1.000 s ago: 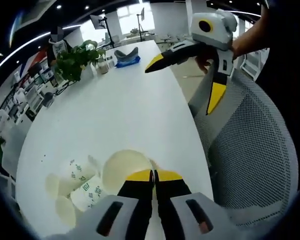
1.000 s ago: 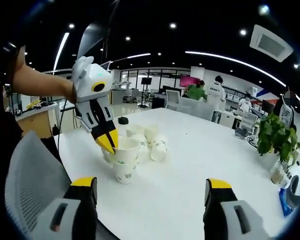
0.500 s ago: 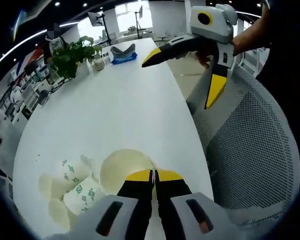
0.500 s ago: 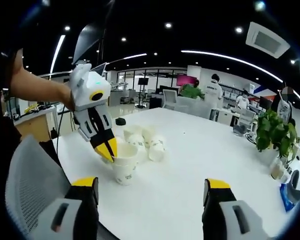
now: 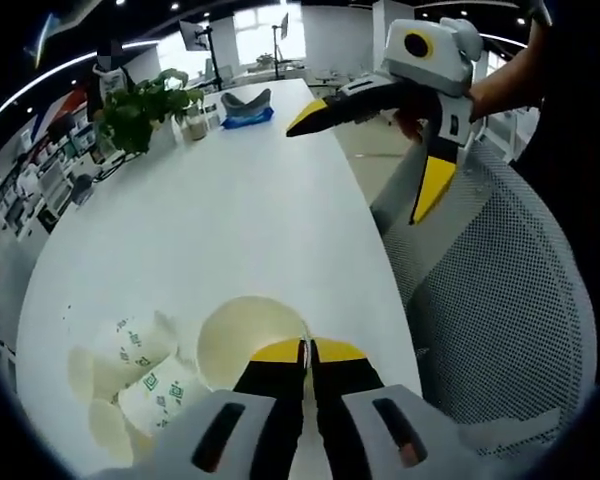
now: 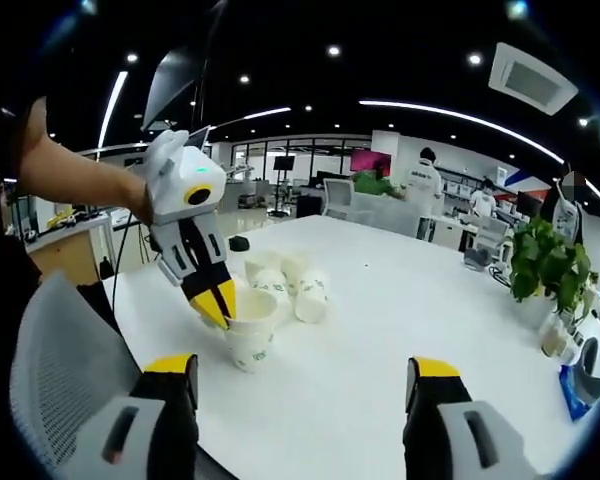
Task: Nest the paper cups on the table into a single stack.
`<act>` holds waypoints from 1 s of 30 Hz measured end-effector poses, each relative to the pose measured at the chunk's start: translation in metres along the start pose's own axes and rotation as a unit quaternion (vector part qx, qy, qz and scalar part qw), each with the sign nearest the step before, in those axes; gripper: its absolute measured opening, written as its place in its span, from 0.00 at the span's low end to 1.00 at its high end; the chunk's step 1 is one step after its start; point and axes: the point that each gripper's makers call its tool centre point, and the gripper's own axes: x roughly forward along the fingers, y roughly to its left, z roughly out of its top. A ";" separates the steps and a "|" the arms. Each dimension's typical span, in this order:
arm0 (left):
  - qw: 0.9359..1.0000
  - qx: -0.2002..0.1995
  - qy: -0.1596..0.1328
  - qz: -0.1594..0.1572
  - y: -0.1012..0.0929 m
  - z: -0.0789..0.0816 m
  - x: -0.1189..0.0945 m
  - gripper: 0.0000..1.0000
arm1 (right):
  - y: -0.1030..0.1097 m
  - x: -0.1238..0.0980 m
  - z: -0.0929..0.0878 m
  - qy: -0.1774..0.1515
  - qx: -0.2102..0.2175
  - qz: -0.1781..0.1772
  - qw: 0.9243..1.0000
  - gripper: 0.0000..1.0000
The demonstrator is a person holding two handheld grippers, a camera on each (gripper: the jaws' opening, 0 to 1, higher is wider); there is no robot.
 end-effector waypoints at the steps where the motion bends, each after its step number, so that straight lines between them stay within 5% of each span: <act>1: 1.000 0.000 0.000 -0.001 0.000 0.000 0.000 0.00 | 0.000 0.000 0.000 0.000 0.001 0.000 1.000 0.87; 30: 1.000 0.018 0.010 -0.017 -0.005 -0.004 0.006 0.03 | 0.000 0.000 -0.001 0.005 0.003 -0.004 1.000 0.85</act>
